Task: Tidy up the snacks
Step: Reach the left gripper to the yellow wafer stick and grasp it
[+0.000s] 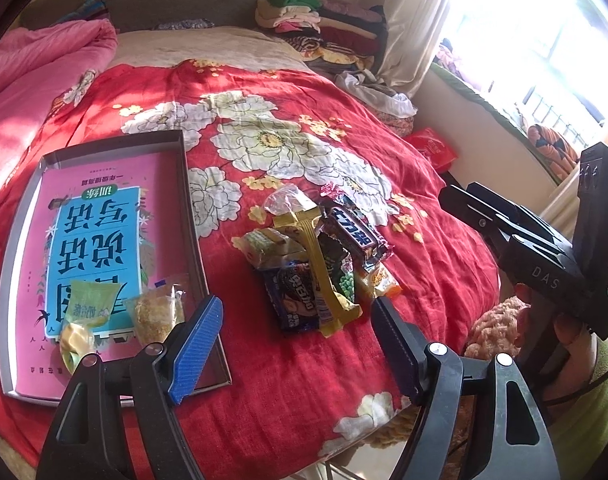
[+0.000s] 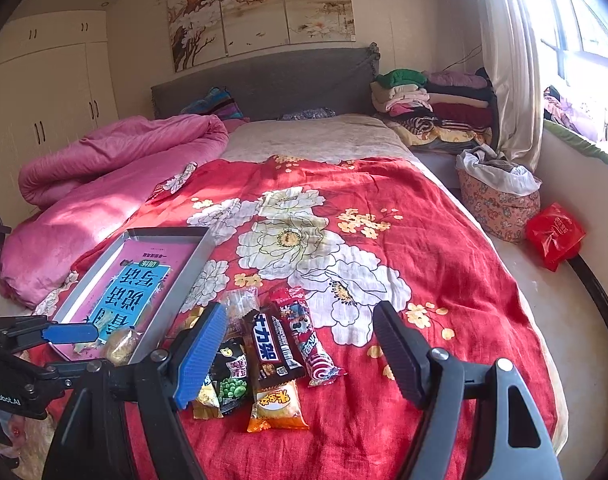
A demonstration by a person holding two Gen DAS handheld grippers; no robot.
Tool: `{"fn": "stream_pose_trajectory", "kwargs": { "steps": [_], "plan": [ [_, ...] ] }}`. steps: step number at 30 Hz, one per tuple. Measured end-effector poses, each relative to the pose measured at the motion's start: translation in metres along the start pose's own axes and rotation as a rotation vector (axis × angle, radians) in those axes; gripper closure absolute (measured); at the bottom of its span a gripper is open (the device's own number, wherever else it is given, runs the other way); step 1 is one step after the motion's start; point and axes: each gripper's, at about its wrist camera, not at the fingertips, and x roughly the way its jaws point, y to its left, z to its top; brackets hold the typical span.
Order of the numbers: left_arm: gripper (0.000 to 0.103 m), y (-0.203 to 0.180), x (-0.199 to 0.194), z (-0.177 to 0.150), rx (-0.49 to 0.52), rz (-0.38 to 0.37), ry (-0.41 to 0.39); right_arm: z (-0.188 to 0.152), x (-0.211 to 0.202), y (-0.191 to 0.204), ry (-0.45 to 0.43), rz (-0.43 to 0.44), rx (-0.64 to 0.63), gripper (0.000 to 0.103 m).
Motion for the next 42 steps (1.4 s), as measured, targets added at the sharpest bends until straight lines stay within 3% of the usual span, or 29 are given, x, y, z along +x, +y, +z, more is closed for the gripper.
{"fn": "stream_pose_trajectory", "kwargs": {
  "steps": [16,28,34,42],
  "plan": [
    [0.025,-0.012,0.034,0.003,-0.011,-0.026,0.086,0.001,0.004,-0.006,0.005,-0.004,-0.002,0.027],
    [0.026,-0.007,0.054,0.002,-0.062,-0.123,0.121,-0.003,0.015,-0.009,0.045,-0.019,-0.003,0.027],
    [0.036,-0.007,0.065,0.004,-0.086,-0.186,0.146,-0.006,0.026,-0.008,0.079,-0.028,-0.009,0.027],
    [0.046,-0.002,0.079,0.006,-0.12,-0.211,0.176,-0.013,0.039,-0.002,0.133,-0.024,-0.04,0.027]
  ]
}}
